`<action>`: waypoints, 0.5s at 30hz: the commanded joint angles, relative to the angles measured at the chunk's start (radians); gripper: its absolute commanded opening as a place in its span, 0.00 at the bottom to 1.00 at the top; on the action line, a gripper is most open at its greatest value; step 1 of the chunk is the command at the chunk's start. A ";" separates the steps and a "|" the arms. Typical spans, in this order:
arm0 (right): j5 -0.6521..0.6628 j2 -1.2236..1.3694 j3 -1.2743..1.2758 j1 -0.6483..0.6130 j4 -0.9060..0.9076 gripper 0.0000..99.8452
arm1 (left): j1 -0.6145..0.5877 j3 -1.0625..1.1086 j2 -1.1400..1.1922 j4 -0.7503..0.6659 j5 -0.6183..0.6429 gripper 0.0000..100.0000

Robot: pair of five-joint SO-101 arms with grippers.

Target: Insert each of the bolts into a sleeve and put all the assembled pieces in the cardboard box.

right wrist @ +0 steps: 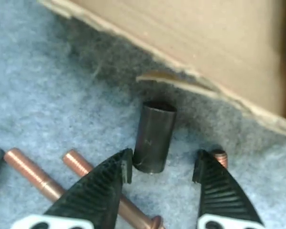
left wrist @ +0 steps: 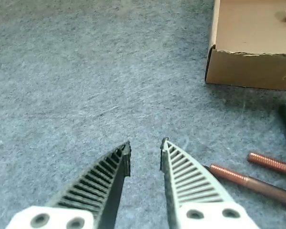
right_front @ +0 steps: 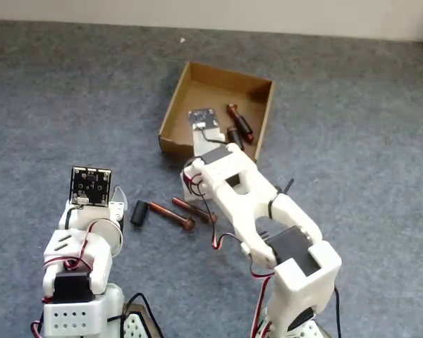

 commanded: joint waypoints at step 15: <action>0.005 0.090 -0.183 0.039 0.074 0.01 | -0.013 -0.005 -0.005 -0.020 0.008 0.13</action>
